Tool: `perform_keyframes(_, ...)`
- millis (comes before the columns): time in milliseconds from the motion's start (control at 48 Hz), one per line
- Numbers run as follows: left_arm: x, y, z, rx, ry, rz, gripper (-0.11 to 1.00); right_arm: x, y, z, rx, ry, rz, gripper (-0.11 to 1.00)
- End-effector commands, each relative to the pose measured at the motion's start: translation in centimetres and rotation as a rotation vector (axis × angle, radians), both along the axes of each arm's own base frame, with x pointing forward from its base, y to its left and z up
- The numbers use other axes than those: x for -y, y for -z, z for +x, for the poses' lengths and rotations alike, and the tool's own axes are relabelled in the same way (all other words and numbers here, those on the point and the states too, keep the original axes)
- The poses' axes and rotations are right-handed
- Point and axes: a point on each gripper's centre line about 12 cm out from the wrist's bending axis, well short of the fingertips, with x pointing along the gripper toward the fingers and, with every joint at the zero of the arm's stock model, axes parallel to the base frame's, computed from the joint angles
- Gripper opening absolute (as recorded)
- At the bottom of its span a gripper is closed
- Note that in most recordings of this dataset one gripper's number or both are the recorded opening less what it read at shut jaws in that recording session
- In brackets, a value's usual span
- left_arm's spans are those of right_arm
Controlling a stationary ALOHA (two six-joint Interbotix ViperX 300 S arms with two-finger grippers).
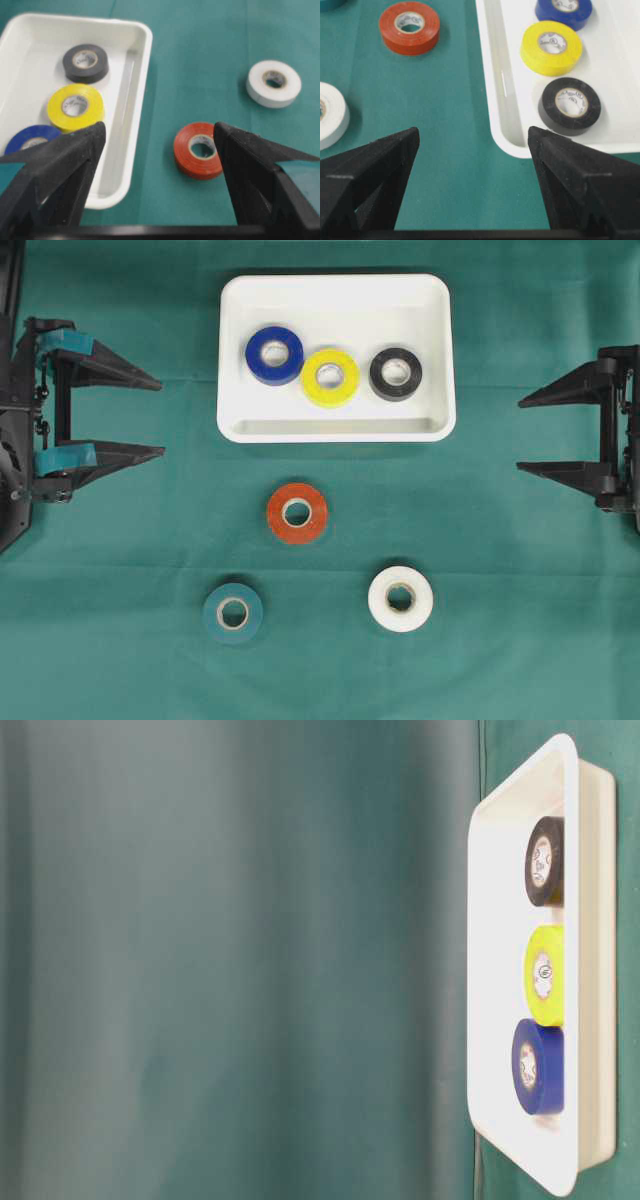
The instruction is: Pick up the tape from a random location and place it into the white case.
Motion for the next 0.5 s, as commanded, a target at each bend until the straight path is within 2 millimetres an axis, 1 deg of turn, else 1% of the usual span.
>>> perform_keyframes(0,0.08,0.10,-0.03,0.047,0.005,0.009,0.85,0.07,-1.11,0.43,0.031,-0.001,-0.009,0.83)
perform_keyframes(125,0.09,0.67,-0.12,0.072,0.005,0.009,0.85,0.08,-1.24,0.45,0.037,-0.002,-0.012,0.83)
perform_keyframes(479,0.09,0.45,-0.06,0.087,0.006,0.012,0.85,0.07,-1.45,0.54,0.052,-0.004,-0.013,0.82)
